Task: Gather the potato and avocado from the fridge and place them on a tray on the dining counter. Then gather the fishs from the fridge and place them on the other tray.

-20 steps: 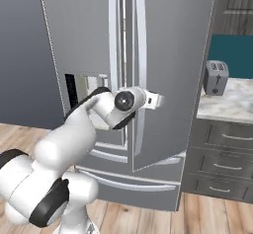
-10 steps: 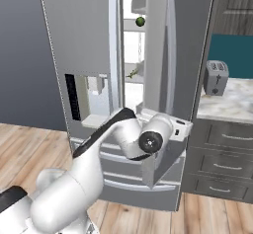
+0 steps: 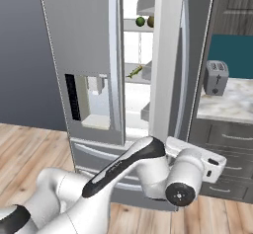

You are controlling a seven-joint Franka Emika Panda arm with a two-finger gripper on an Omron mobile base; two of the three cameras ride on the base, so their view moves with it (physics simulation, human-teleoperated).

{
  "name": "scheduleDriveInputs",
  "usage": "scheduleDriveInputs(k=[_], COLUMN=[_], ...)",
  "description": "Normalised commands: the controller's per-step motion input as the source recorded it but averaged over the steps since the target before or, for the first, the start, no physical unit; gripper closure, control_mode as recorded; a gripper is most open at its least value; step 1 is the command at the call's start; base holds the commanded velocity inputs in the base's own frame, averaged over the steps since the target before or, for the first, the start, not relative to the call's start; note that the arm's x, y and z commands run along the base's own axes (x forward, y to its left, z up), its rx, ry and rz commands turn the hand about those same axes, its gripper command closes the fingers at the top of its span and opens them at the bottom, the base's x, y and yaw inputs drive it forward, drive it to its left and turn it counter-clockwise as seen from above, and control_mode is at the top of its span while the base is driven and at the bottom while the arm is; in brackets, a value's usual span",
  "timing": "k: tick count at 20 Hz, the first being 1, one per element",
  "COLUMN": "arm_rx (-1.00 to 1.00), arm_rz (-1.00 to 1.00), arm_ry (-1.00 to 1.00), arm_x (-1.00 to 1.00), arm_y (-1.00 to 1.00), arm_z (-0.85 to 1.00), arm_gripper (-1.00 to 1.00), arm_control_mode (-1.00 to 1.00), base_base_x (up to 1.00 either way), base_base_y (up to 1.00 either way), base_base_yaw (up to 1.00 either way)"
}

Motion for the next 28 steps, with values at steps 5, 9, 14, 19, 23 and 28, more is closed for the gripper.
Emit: scheduleDriveInputs(k=[5, 9, 14, 19, 23, 28], arm_rx=[-0.06, -0.27, -0.43, -0.4, -0.48, -0.51], arm_rz=[-0.01, 0.0, 0.0, 0.0, 0.0, 0.0], arm_ry=[-0.03, 0.03, 0.12, 0.16, 0.27, 0.33], arm_x=[-0.76, -0.11, 0.0, 0.04, 0.13, 0.12], arm_y=[-0.12, 0.54, 0.9, 0.79, 0.85, 0.83], arm_z=[0.04, 0.13, 0.11, 0.01, 0.0, 0.0], arm_gripper=[1.0, 1.0, 1.0, 1.0, 1.0, 1.0], arm_control_mode=[-1.0, -1.0, -1.0, -1.0, -1.0, -1.0], base_base_x=[0.0, 0.0, 0.0, 0.0, 0.0, 0.0], base_base_y=[0.0, 0.0, 0.0, 0.0, 0.0, 0.0], base_base_yaw=[0.0, 0.0, 0.0, 0.0, 0.0, 0.0])
